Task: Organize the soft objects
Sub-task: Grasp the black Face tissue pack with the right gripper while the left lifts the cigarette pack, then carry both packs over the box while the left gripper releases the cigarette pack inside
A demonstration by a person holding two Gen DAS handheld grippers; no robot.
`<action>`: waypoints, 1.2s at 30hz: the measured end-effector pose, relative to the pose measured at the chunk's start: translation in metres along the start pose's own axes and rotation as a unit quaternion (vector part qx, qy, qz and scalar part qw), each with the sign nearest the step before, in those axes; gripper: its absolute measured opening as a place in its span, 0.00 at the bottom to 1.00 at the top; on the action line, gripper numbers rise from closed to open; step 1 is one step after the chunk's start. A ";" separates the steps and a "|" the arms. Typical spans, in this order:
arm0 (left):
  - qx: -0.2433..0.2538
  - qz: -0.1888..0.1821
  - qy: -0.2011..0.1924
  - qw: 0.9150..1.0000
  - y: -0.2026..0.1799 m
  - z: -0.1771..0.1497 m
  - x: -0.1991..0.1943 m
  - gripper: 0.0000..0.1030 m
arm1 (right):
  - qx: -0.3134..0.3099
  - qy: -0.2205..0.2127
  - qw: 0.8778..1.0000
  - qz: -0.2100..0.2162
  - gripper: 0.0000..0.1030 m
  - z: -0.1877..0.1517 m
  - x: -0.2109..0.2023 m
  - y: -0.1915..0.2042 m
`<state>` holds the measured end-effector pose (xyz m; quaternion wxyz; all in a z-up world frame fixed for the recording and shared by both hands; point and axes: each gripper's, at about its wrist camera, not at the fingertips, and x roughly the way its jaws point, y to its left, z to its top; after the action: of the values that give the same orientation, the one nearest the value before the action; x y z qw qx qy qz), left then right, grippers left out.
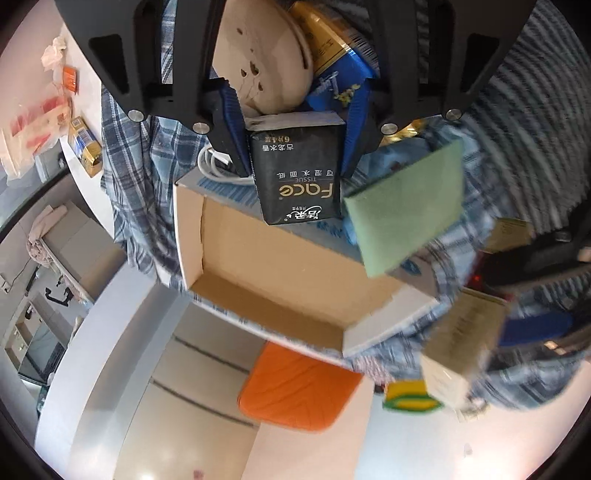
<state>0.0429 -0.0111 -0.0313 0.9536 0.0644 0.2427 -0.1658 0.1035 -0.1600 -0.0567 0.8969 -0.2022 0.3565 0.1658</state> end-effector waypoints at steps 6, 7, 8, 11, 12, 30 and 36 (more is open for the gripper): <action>0.004 0.010 -0.022 1.000 -0.003 -0.001 -0.010 0.56 | 0.036 -0.089 0.995 -0.008 0.48 -0.006 -0.037 0.004; 0.005 0.011 -0.025 1.000 -0.003 -0.001 -0.011 0.56 | 0.040 -0.102 0.994 -0.011 0.48 -0.006 -0.043 0.003; 0.007 0.014 -0.026 1.000 -0.004 -0.001 -0.011 0.56 | 0.044 -0.118 0.992 -0.012 0.48 -0.006 -0.050 0.004; 0.008 0.018 -0.028 0.999 -0.003 -0.001 -0.012 0.56 | 0.058 -0.151 0.987 -0.011 0.48 -0.008 -0.063 0.000; 0.007 0.023 -0.031 0.999 -0.003 0.000 -0.014 0.56 | 0.064 -0.160 0.985 -0.012 0.48 -0.009 -0.067 -0.001; -0.028 0.102 -0.210 0.972 -0.010 0.056 -0.064 0.56 | 0.145 -0.300 0.939 -0.086 0.48 0.039 -0.122 -0.044; -0.034 0.120 -0.264 0.957 -0.006 0.073 -0.042 0.56 | 0.161 -0.339 0.921 -0.108 0.48 0.070 -0.119 -0.042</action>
<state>0.0382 -0.0200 0.0530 0.9982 0.0145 -0.0213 -0.0534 0.0798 -0.1810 0.0837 0.9970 -0.0241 0.0292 0.0671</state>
